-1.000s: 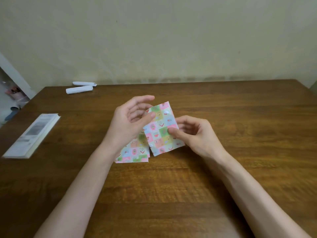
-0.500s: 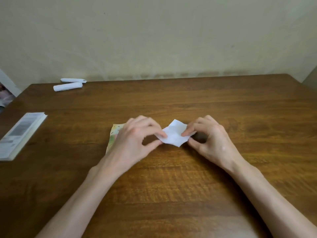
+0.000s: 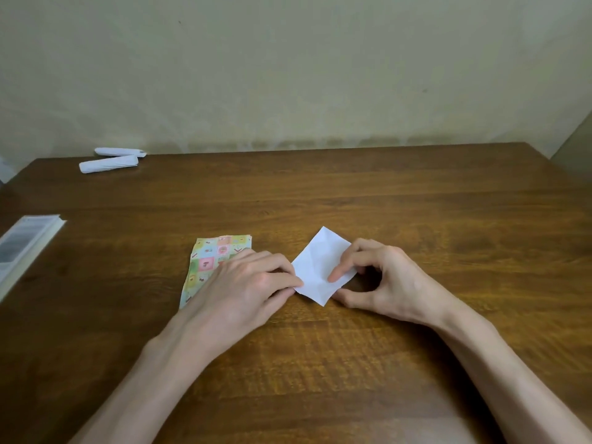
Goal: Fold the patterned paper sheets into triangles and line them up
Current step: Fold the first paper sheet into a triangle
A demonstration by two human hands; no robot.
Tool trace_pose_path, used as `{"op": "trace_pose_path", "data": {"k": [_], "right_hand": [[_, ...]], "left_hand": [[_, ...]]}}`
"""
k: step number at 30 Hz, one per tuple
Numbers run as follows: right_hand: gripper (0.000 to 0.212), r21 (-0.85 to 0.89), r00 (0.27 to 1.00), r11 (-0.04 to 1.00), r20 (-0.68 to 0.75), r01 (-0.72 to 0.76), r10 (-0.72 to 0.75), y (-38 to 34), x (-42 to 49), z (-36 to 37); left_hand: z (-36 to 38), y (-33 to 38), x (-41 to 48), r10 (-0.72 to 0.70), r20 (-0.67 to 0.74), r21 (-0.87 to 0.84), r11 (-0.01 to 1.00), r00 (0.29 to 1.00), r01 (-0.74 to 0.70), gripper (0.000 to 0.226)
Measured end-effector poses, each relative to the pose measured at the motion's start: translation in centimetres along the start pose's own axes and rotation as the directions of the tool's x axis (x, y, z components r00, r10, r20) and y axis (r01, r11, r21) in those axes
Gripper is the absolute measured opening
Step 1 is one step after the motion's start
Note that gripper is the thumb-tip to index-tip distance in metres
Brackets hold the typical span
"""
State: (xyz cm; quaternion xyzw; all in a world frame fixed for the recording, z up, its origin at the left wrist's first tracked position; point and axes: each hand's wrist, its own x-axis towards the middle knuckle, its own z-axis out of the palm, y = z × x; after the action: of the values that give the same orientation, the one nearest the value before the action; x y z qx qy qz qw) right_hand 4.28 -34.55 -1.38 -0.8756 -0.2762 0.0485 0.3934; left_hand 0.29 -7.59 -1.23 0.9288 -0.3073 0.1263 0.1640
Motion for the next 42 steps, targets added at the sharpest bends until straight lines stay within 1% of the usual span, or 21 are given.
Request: {"op": "trace_pose_path", "data": {"k": [6,9,11,15,17,22,26,30,32,38,42], "right_hand": [[0.013,0.048,1.0,0.999,0.031,-0.006,0.005,-0.4,-0.3,0.2],[0.006,0.057,1.0,0.998,0.024,0.001,-0.002,-0.3,-0.2,0.2],[0.006,0.064,1.0,0.998,0.03,-0.003,0.001,-0.3,-0.2,-0.1],[0.008,0.113,0.995,0.993,0.101,-0.028,0.017,-0.2,-0.2,-1.0],[0.011,0.108,0.994,0.994,0.111,-0.034,0.022,-0.3,-0.2,-1.1],[0.026,0.068,0.998,0.996,0.052,-0.049,0.046,-0.4,0.0,-0.3],[0.028,0.057,0.996,0.995,0.007,-0.086,0.086,-0.5,0.3,0.1],[0.027,-0.04,0.993,0.992,-0.024,-0.117,0.116,-0.4,0.8,0.5],[0.026,-0.064,0.992,0.99,-0.033,-0.123,0.121,-0.4,0.9,0.6],[0.026,-0.057,0.99,0.991,-0.076,-0.122,0.118,-0.4,1.0,1.0],[0.024,-0.075,0.984,0.987,-0.118,-0.143,0.133,-0.5,1.2,1.1]], "left_hand": [[-0.3,0.1,-0.1,-0.028,0.001,-0.07,0.997,1.0,0.028,0.016],[-0.4,0.2,0.0,-0.057,0.02,-0.108,0.992,0.998,0.059,0.018],[-0.5,0.3,0.0,-0.064,0.016,-0.13,0.989,0.998,0.066,0.02],[-0.2,0.7,0.1,-0.065,0.001,-0.136,0.989,0.998,0.064,0.02],[0.2,0.9,0.1,-0.09,-0.01,-0.146,0.985,0.996,0.087,0.021],[0.7,1.2,0.3,-0.266,-0.044,-0.225,0.942,0.963,0.25,0.025],[0.5,1.5,0.5,-0.324,-0.031,-0.246,0.919,0.945,0.307,0.037],[0.4,1.6,0.7,-0.368,-0.024,-0.249,0.902,0.929,0.351,0.039],[0.4,1.7,0.7,-0.38,-0.026,-0.239,0.9,0.925,0.364,0.037],[0.6,1.8,0.7,-0.384,-0.061,-0.213,0.907,0.921,0.364,0.032],[0.9,1.9,1.0,-0.333,-0.097,-0.163,0.935,0.938,0.315,0.03]]}}
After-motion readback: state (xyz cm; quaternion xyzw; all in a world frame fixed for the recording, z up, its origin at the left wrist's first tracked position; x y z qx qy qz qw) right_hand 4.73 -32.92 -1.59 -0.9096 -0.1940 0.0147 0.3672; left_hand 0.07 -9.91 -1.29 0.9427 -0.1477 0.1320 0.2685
